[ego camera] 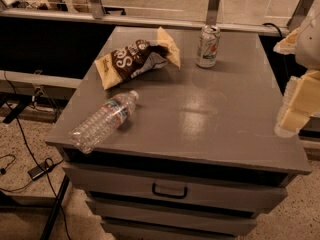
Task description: Pick 7up can
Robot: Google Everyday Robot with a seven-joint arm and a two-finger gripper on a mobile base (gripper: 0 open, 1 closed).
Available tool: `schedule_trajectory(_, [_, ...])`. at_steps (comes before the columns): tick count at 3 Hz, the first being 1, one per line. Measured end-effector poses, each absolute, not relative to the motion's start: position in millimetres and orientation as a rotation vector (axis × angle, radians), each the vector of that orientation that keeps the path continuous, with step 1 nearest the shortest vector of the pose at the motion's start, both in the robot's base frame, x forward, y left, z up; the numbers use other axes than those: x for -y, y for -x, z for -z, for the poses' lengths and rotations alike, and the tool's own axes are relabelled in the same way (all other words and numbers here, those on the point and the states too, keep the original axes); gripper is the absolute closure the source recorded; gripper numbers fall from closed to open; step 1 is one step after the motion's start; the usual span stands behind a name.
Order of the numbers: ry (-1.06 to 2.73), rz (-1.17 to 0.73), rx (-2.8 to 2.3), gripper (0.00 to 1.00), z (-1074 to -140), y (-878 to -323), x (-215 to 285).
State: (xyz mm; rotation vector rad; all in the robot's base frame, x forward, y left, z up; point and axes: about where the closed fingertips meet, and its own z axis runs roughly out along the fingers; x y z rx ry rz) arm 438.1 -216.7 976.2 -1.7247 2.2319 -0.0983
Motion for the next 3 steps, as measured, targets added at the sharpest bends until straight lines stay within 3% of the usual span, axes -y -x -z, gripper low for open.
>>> schedule_trajectory(2, [1.713, 0.141, -2.180, 0.00, -992.6, -459.2, 219.9])
schedule_trajectory(3, [1.621, 0.135, -2.076, 0.00, -1016.9, -507.2, 221.1])
